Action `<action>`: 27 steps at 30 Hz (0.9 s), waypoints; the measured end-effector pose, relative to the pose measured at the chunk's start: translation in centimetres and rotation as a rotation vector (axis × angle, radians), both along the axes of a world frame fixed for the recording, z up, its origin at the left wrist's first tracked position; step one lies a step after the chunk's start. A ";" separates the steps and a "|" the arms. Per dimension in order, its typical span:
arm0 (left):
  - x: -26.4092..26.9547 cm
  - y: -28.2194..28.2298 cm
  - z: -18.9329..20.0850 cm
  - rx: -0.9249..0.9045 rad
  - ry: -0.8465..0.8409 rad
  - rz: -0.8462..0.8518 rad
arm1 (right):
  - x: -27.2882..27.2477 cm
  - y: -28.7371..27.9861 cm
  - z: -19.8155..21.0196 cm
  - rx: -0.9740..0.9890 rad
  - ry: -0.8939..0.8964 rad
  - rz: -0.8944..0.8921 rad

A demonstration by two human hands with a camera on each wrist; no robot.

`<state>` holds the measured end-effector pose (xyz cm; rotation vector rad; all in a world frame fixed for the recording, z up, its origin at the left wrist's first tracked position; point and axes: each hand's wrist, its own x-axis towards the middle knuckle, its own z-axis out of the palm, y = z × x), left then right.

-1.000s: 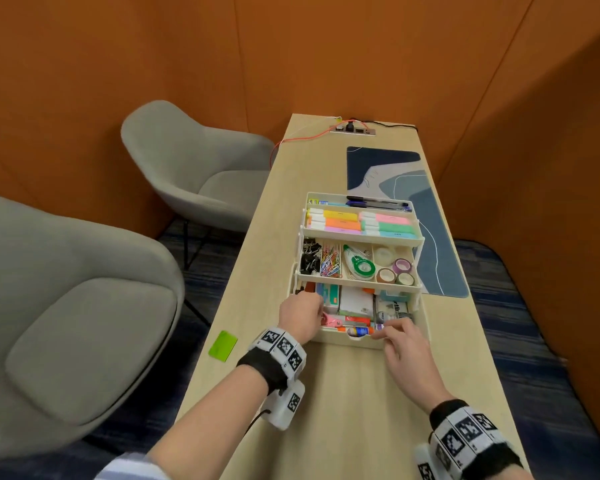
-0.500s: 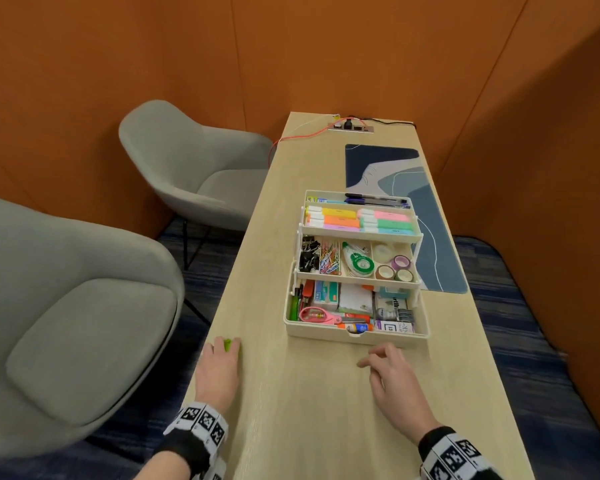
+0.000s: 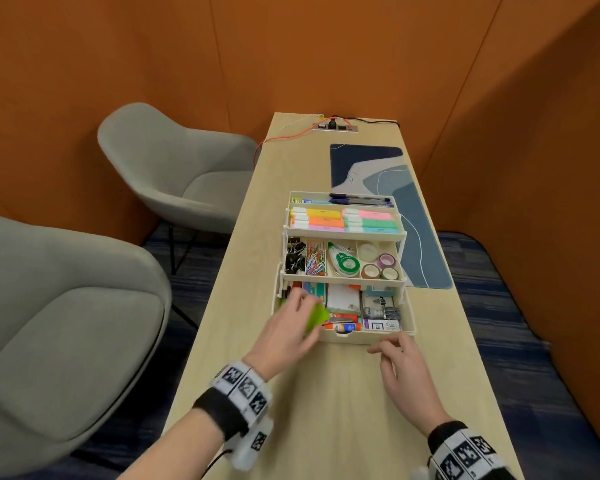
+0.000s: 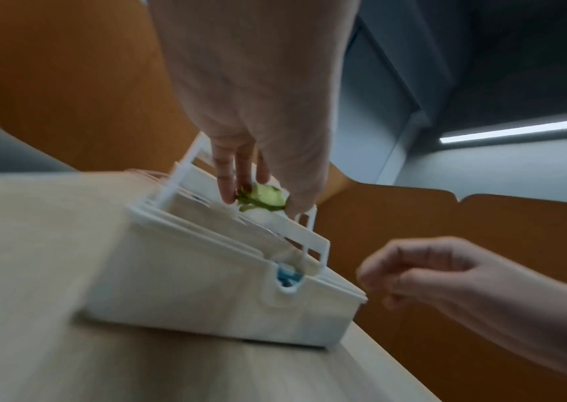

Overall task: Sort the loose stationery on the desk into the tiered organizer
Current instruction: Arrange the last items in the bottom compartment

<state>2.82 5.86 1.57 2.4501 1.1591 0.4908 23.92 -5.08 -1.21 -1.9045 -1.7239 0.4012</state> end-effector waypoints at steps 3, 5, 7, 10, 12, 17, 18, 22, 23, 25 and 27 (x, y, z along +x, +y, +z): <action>4.2 1.8 -1.1 -0.026 0.074 -0.120 | 0.5 0.2 0.2 0.053 0.001 -0.026; 5.8 3.3 -1.9 -0.051 0.110 -0.159 | 0.9 -0.1 0.4 0.050 0.006 -0.043; 6.7 4.5 -2.5 -0.085 0.119 -0.142 | 1.5 -0.7 0.4 0.024 0.011 -0.056; 7.4 5.6 -3.5 -0.105 0.146 -0.119 | 2.2 -1.7 0.1 -0.032 0.033 -0.079; 7.9 5.9 -4.1 -0.097 0.193 -0.120 | 2.5 -2.0 -0.1 -0.052 0.042 -0.088; 9.0 7.1 -4.9 -0.054 0.386 -0.077 | 2.5 -1.3 -0.1 -0.054 0.035 -0.080; 9.1 7.3 -5.0 -0.044 0.428 -0.068 | 2.5 -1.1 -0.1 -0.047 0.028 -0.078; 8.7 7.7 -5.8 -0.001 0.534 -0.068 | 3.0 0.5 0.2 -0.059 -0.003 -0.082; 8.5 7.9 -6.0 0.008 0.545 -0.074 | 3.3 1.0 0.4 -0.054 -0.013 -0.096; 8.0 8.0 -5.9 0.007 0.552 -0.078 | 3.9 1.9 0.8 -0.042 -0.014 -0.152; 7.4 7.4 -5.0 -0.012 0.499 -0.079 | 4.5 2.9 1.3 -0.049 0.013 -0.228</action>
